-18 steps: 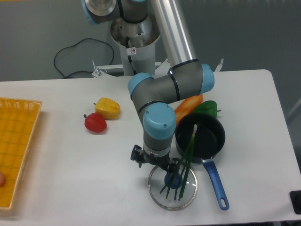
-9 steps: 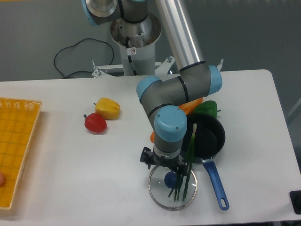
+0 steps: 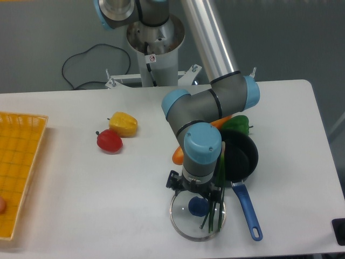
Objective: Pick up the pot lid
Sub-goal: 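Lower the gripper onto the blue knob and close around it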
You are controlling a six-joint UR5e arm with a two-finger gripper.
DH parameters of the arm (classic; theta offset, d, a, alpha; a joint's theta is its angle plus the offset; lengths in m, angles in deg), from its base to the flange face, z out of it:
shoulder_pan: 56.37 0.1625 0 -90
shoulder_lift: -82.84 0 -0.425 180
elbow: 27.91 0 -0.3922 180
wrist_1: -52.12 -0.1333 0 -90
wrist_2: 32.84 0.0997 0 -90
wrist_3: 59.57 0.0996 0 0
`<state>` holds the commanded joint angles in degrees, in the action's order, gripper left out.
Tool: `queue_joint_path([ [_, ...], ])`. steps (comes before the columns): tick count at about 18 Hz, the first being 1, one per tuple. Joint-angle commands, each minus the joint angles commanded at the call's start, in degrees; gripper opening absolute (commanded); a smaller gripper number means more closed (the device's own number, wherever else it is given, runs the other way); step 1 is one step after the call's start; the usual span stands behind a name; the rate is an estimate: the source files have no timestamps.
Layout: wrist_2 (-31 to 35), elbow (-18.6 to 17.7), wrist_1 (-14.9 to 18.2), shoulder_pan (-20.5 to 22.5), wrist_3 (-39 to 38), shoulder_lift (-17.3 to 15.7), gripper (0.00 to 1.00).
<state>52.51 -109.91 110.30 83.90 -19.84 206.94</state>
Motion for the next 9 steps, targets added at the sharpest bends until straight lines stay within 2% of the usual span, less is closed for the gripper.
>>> queue_joint_path([
  [3,0.00,0.17,-1.67,0.00,0.00,0.53,1.00],
  [9,0.09,0.26,-1.85,0.00,0.00,1.32,1.00],
])
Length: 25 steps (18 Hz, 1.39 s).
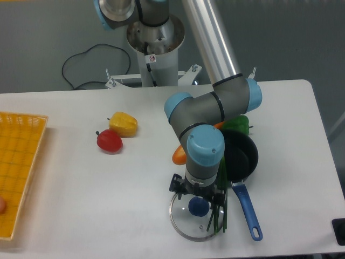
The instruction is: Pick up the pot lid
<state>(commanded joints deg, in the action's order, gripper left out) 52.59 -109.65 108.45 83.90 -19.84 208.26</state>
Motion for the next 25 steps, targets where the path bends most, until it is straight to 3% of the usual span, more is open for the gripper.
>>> queue_joint_path([
  [15,1.23,-0.26,0.09,-0.26,0.27,-0.35,1.00],
  [25,1.32,-2.55,0.18,-2.64,-0.61,-2.20,1.00],
])
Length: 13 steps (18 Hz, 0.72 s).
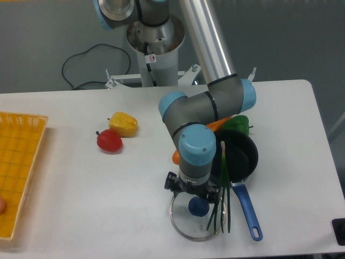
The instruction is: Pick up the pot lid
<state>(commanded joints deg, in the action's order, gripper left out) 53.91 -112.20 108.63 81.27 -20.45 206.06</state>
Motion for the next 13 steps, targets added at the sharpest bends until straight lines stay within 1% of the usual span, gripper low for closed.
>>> queue_joint_path([
  [6,0.00,-0.35,-0.09,-0.53,0.08,0.52,1.00],
  [8,0.00,0.08,-0.09,-0.53,0.35,1.05,1.00],
  [12,0.00,0.88,-0.17,0.61,1.39,1.14,1.00],
  [13,0.09,0.97,-0.18,0.79,1.84,1.58,1.00],
])
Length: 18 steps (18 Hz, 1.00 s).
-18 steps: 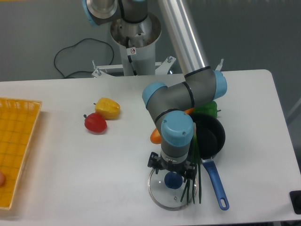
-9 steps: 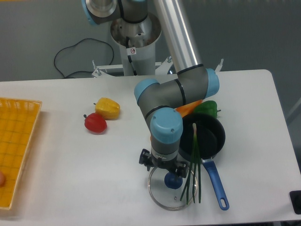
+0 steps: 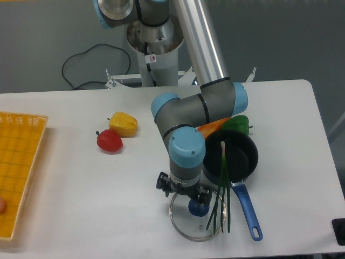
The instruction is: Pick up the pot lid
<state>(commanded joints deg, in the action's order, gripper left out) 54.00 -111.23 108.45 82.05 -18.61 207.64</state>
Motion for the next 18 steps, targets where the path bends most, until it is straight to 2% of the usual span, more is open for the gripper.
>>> queue_joint_path([
  [18,0.97,1.67,-0.18,1.50,0.00,1.94,1.00],
])
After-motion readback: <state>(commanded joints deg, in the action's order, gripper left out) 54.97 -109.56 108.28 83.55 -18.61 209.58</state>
